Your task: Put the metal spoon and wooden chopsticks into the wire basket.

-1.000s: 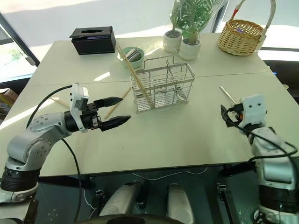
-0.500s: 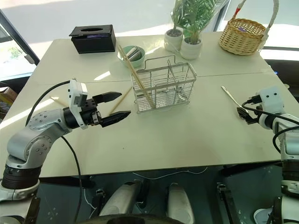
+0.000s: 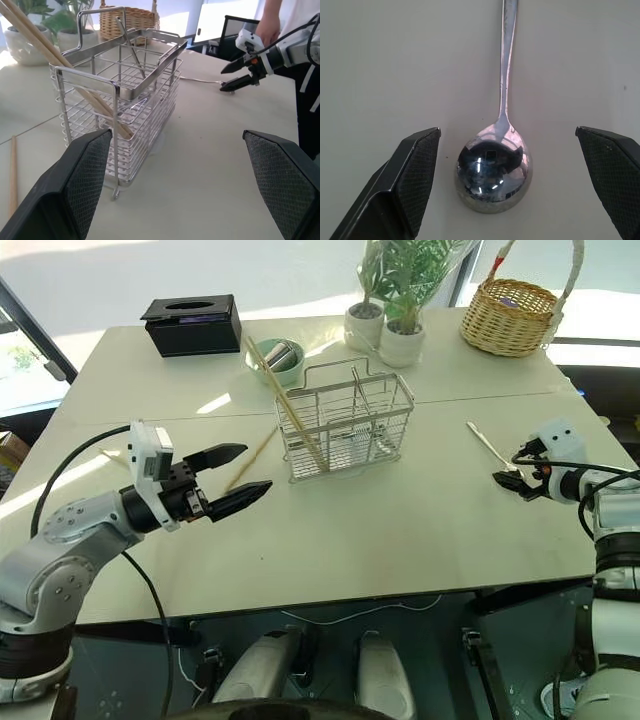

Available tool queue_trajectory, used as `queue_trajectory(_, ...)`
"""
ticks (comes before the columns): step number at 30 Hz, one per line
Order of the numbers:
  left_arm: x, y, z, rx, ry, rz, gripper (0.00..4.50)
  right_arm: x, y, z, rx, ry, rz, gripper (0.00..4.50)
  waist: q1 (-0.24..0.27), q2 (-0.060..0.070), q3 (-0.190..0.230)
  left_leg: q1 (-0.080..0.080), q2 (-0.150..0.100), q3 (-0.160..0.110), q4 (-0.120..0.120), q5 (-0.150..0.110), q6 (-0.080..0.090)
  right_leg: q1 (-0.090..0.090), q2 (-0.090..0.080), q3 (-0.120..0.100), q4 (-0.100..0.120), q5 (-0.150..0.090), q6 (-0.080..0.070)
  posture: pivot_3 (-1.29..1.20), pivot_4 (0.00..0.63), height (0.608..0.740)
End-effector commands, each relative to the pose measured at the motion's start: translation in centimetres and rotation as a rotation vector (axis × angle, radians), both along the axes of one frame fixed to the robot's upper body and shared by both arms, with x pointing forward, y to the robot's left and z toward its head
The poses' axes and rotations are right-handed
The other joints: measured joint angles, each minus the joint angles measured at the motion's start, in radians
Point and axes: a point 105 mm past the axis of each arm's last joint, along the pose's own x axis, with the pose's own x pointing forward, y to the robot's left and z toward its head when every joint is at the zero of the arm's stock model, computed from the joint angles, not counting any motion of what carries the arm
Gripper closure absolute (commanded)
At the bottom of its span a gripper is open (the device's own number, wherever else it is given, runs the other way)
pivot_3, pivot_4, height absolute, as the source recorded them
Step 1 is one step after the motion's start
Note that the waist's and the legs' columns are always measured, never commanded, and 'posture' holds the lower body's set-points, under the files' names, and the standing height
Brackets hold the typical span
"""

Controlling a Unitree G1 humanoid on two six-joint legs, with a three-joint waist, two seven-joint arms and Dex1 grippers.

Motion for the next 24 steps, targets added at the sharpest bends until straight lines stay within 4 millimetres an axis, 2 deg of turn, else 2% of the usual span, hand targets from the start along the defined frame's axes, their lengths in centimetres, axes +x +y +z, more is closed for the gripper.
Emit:
queue_trajectory(1,-0.5,0.3,1.2,-0.008,-0.048,0.028,0.07,0.4,-0.6,1.1,0.010,-0.027,-0.010,0.00,0.000,0.000,0.000,0.000,0.000,0.000,0.000,0.000,0.000,0.000,0.000,0.000,0.000,0.000,0.000,0.00,0.150,0.740)
queue_trajectory(7,-0.5,0.4,1.2,-0.013,-0.047,0.059,0.07,1.7,0.8,2.1,0.196,-0.050,-0.030,0.00,-0.003,0.000,0.000,0.000,0.000,0.000,0.001,0.000,0.000,0.000,0.000,0.000,0.001,0.000,0.000,0.00,0.150,0.740)
queue_trajectory(16,-0.1,0.2,1.4,-0.027,-0.060,0.083,0.07,2.6,2.4,2.6,0.218,-0.052,0.015,0.00,0.001,0.000,0.000,0.000,0.000,0.000,0.002,0.000,0.000,0.000,0.000,0.000,0.001,0.001,0.000,0.00,0.150,0.740)
queue_trajectory(24,0.2,0.3,1.6,-0.027,-0.084,0.122,0.07,2.9,3.0,2.4,0.349,-0.002,-0.032,0.00,-0.001,0.001,0.001,0.000,0.000,0.000,0.002,0.000,0.000,0.000,0.000,0.000,0.002,0.001,0.000,0.00,0.150,0.740)
